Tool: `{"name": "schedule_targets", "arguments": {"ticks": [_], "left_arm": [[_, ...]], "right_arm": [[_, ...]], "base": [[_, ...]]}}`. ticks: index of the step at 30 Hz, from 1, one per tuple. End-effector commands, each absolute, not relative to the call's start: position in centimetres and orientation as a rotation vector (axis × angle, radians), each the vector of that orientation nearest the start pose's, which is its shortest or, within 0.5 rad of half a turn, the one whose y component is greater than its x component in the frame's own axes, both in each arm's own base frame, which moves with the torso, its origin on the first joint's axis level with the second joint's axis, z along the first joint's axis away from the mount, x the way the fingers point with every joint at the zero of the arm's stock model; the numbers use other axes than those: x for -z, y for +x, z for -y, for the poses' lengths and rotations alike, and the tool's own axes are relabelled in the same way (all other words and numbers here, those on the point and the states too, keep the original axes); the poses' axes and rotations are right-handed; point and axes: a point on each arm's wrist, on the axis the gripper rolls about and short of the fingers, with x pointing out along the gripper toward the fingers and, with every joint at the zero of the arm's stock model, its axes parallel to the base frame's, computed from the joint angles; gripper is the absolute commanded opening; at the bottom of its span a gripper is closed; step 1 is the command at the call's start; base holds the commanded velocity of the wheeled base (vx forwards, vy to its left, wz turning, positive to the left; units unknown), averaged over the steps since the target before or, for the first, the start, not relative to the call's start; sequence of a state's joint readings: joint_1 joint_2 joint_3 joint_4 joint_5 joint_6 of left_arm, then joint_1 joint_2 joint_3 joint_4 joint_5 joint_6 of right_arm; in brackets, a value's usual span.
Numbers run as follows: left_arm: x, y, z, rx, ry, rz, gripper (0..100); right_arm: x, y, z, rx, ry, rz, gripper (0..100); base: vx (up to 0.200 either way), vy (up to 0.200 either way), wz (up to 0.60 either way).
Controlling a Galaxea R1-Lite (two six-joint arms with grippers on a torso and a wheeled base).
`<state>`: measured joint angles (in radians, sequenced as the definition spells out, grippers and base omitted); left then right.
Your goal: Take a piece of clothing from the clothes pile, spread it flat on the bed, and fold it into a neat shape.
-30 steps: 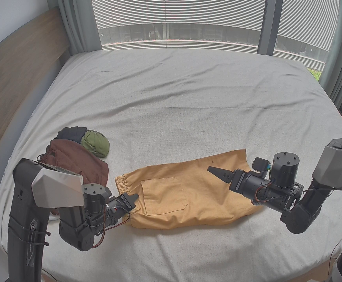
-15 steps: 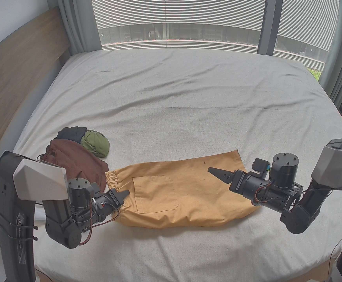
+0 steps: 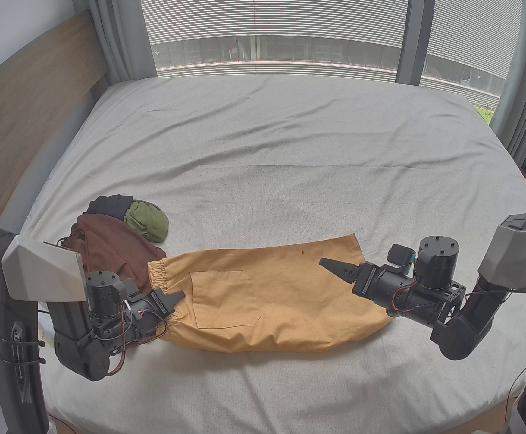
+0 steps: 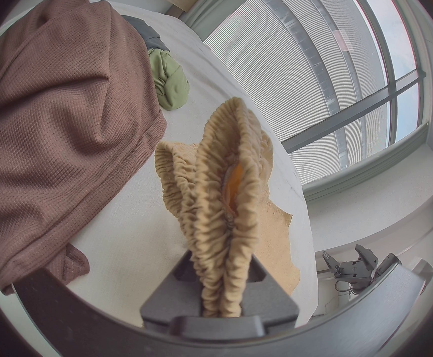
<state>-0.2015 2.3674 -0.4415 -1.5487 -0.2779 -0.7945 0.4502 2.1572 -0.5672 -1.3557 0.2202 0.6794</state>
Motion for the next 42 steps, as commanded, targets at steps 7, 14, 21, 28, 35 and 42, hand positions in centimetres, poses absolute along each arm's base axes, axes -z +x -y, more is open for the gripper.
{"name": "schedule_targets", "arguments": {"ticks": [7, 14, 21, 28, 35, 42], "left_arm": [[1.5, 30.8, 6.3, 0.294, -0.748, -0.540, 0], [1.5, 30.8, 5.2, 0.276, -0.752, -0.540, 0], [1.1, 30.5, 4.5, 0.301, -0.722, -0.534, 0], [-1.5, 30.2, 7.1, 0.402, -0.768, -0.500, 0], [-1.9, 30.0, 9.0, 0.465, -0.769, -0.503, 0], [-2.8, 30.4, 11.9, 0.542, -0.802, -0.486, 0]], "right_arm": [[-5.0, 30.2, -15.1, -0.559, 0.623, -0.454, 100], [-4.9, 30.1, -15.1, -0.559, 0.622, -0.460, 100], [-4.9, 30.1, -15.1, -0.559, 0.622, -0.459, 100], [-5.2, 30.2, -14.8, -0.563, 0.626, -0.423, 100], [-5.3, 30.4, -13.8, -0.545, 0.593, -0.390, 100], [-5.3, 30.9, -12.8, -0.523, 0.546, -0.365, 100]], "base": [[0.000, 0.000, 0.00], [0.000, 0.000, 0.00], [0.000, 0.000, 0.00], [0.000, 0.000, 0.00], [0.000, 0.000, 0.00], [0.000, 0.000, 0.00]]}}
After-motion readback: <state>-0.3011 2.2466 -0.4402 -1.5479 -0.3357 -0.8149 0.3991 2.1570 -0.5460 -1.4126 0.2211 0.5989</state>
